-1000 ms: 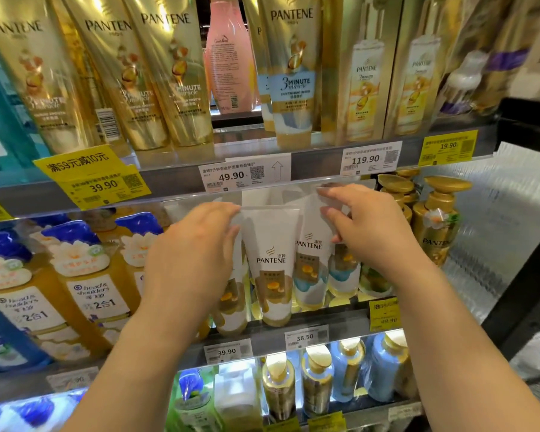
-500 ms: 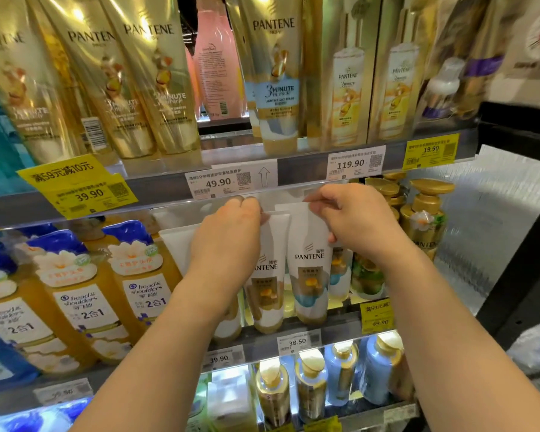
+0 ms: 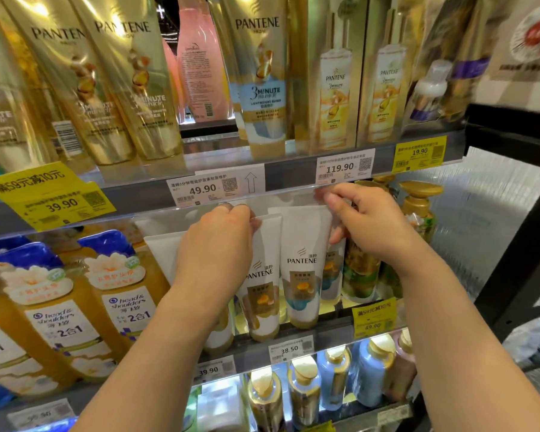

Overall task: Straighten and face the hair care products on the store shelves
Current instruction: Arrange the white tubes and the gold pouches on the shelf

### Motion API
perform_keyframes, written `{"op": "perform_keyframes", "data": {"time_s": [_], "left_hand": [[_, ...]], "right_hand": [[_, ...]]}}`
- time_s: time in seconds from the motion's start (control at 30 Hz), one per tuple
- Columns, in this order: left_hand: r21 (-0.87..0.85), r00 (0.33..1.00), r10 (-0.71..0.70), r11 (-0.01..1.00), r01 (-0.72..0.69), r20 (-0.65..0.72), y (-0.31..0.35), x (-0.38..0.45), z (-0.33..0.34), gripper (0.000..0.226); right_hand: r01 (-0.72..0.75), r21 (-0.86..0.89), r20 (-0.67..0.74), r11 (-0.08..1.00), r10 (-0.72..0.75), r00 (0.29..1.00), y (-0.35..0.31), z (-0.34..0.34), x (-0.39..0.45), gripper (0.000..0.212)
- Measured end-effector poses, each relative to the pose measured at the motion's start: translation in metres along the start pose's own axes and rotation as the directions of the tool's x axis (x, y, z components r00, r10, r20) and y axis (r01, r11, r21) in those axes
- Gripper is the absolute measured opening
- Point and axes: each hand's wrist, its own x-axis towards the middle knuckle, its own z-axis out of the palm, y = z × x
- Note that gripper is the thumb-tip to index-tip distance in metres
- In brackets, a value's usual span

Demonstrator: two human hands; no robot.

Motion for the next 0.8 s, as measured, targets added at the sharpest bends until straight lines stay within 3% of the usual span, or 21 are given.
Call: {"op": "perform_keyframes", "data": {"time_s": [0.13,0.33,0.53,0.7,0.8], "left_hand": [[-0.047,1.0,0.007,0.999,-0.006,0.017,0.003,-0.003,0.0,0.027],[-0.111,0.997,0.073,0.991,-0.071,0.01,0.015,0.0,0.004,0.036],[-0.116,0.995,0.1,0.988,-0.098,0.014,0.025,0.005,0.009,0.037],[-0.148,0.997,0.079,0.986,-0.074,0.025,0.025,0.005,0.008,0.034],[-0.155,0.998,0.054,0.987,-0.046,0.046,0.023,0.005,0.007,0.037]], "right_hand": [[0.011,-0.06,-0.109,0.998,-0.018,0.994,0.011,-0.01,-0.001,0.028],[-0.019,-0.248,-0.153,0.969,-0.02,0.988,0.014,-0.009,0.004,0.034],[0.102,-0.045,-0.226,0.994,-0.109,0.968,0.003,0.001,-0.012,0.02],[-0.053,0.026,-0.049,0.998,0.055,0.997,0.007,0.012,-0.01,0.011],[-0.072,0.071,-0.028,0.995,0.074,0.997,0.008,0.013,-0.007,0.006]]}}
